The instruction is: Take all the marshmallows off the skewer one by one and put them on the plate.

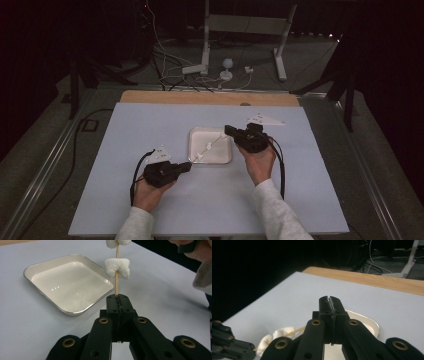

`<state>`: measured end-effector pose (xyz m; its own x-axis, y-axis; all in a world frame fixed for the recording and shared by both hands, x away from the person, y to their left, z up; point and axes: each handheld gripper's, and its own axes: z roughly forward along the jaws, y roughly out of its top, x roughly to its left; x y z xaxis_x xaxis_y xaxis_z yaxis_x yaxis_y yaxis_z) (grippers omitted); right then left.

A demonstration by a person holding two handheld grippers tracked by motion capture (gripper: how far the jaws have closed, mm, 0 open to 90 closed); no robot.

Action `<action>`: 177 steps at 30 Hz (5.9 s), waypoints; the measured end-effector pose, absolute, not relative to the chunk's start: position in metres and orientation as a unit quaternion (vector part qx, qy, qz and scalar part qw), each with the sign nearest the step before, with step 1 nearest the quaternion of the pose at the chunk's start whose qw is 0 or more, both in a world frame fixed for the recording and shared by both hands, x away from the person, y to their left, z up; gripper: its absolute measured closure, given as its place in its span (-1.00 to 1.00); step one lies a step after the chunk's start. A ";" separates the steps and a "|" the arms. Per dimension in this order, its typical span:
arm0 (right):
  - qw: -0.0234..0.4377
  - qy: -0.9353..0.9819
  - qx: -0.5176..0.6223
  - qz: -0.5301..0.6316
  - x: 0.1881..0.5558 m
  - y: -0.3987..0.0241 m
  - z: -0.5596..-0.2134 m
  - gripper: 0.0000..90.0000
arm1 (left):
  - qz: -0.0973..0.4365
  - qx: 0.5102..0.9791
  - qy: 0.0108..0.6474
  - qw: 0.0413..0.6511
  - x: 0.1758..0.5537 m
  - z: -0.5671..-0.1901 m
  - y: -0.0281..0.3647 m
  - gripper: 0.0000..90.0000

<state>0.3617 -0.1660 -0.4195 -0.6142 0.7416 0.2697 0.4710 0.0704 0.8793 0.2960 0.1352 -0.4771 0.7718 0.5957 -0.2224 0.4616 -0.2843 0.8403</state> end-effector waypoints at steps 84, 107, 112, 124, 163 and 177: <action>-0.051 0.635 0.435 0.637 0.375 -0.160 -0.433 0.77 | 0.075 0.792 0.324 0.512 0.295 -0.484 0.139 1.00; 0.024 0.711 0.436 0.551 0.383 -0.170 -0.441 0.72 | 0.082 0.768 0.368 0.517 0.297 -0.485 0.156 1.00; 0.021 0.734 0.442 0.515 0.389 -0.158 -0.455 0.65 | 0.077 0.769 0.368 0.516 0.297 -0.486 0.153 1.00; -0.005 0.730 0.479 0.487 0.401 -0.152 -0.473 -0.28 | 0.067 0.776 0.369 0.507 0.301 -0.490 0.148 1.00; 0.042 0.786 0.418 0.453 0.394 -0.154 -0.463 -0.43 | 0.019 0.819 0.328 0.470 0.303 -0.495 0.135 1.00; 0.083 0.824 0.344 0.443 0.385 -0.149 -0.456 -0.50 | 0.005 0.825 0.336 0.455 0.307 -0.498 0.137 1.00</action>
<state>0.3854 -0.1487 -0.4560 -0.7496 0.6400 0.1690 0.4937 0.3705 0.7868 0.3069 0.1369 -0.4983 0.7748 0.5580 -0.2971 0.5489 -0.3605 0.7541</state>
